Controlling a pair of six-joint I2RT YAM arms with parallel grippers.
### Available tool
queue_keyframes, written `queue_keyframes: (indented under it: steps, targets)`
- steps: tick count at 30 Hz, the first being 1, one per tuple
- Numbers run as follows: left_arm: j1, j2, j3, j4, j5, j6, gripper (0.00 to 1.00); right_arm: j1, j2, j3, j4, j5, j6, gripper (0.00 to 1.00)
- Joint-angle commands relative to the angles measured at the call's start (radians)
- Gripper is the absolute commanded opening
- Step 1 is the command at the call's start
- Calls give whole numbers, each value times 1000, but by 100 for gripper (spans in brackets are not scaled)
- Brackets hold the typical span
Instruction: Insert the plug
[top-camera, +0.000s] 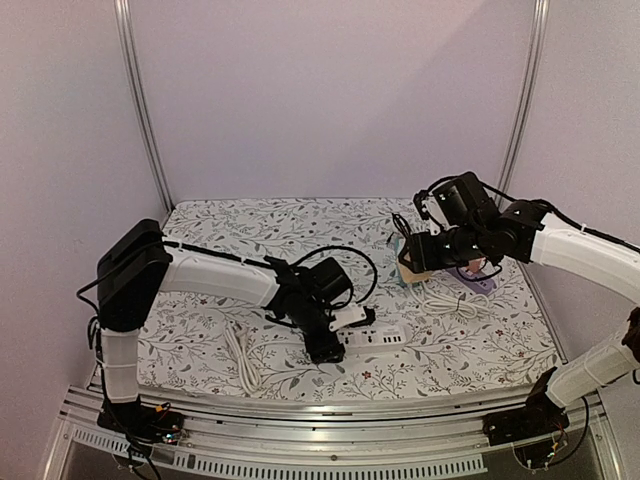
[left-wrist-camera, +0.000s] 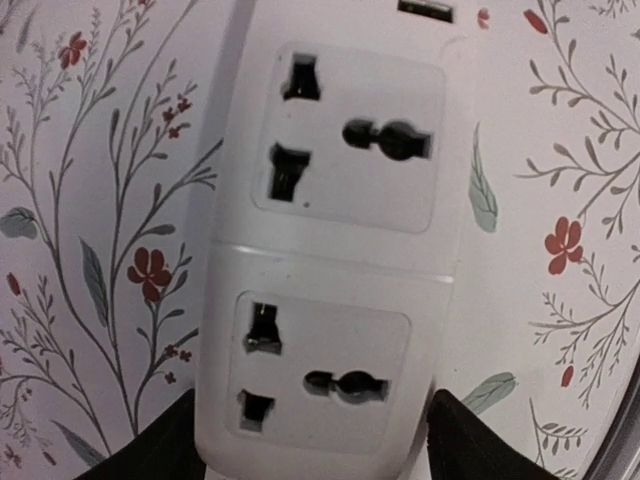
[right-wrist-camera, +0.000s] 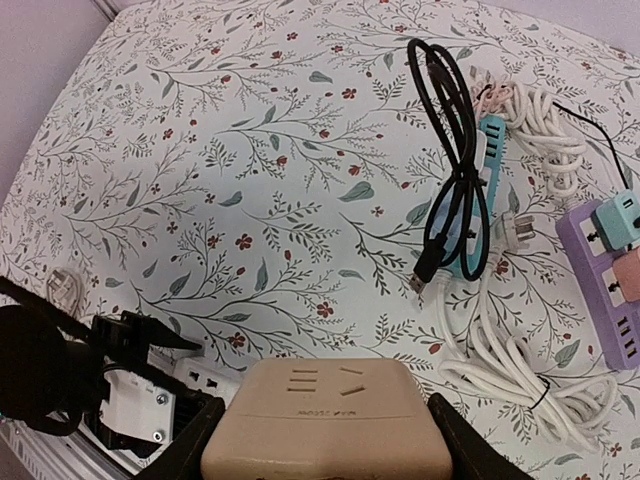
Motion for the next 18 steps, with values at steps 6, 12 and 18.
queue_keyframes:
  steps: [6, 12, 18]
  targets:
    - [15, -221, -65, -80, -59, -60, 99, 165, 30, 37, -58, 139, 135, 0]
    - [52, -456, -284, 117, -285, -223, 99, 285, 153, 74, -53, 177, 243, 0]
    - [77, -625, -491, 278, -486, -315, 99, 365, 278, 125, -71, 204, 308, 0]
